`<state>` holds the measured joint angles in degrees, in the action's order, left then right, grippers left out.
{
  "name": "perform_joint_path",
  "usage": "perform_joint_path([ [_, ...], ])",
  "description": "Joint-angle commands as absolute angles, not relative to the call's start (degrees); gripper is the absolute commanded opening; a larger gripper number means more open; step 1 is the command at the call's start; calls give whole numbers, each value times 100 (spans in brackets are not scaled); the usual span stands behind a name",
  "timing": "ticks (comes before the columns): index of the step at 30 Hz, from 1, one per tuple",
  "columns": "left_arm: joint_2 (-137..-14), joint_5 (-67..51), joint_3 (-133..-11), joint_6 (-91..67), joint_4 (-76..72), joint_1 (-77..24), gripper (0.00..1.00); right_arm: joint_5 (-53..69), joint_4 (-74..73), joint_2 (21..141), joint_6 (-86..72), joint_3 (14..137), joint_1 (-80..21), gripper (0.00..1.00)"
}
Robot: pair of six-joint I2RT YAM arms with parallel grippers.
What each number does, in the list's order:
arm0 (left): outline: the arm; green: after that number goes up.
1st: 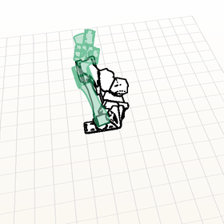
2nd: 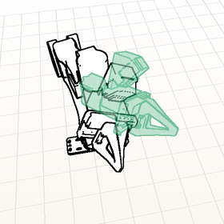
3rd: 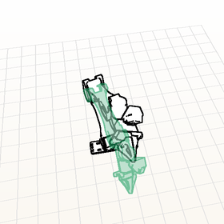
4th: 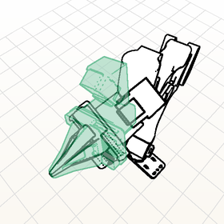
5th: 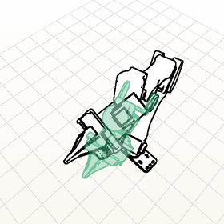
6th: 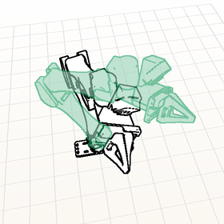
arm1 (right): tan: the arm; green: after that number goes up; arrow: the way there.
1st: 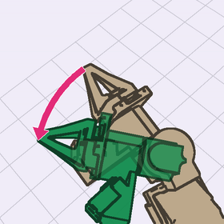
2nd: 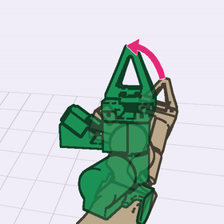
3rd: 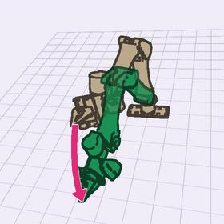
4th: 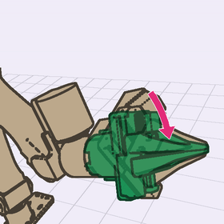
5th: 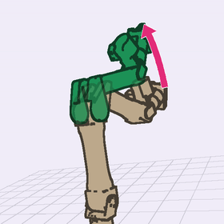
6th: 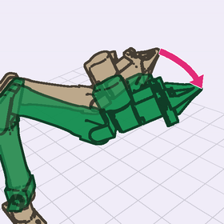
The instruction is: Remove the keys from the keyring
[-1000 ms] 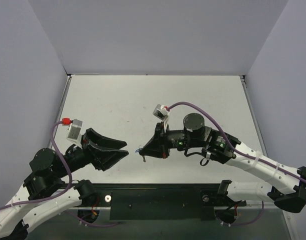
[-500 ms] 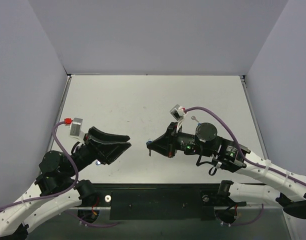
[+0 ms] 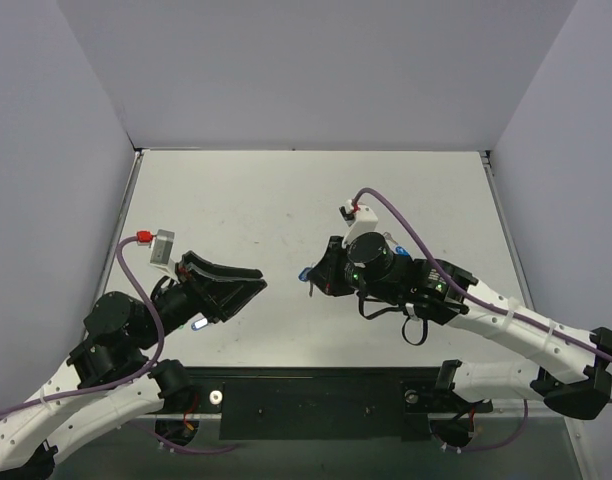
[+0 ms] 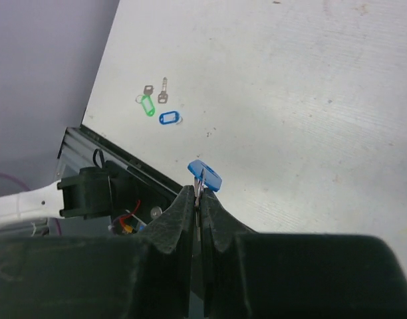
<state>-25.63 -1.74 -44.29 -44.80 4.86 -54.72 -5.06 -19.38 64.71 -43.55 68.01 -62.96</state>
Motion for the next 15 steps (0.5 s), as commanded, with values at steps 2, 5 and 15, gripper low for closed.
perform_joint_path([
  [2,-2610,-88,-4746,-4307,676,-5493,50,-1478,-2910,6565,-4906,7365,-6285,0],
  [5,-2602,-53,-4807,-4245,773,-5493,50,-1582,-2656,6495,-4851,7164,-6091,0],
  [15,-2645,88,-5080,-4052,1300,-5493,50,-809,-1503,5565,-4722,6381,-5379,0],
])
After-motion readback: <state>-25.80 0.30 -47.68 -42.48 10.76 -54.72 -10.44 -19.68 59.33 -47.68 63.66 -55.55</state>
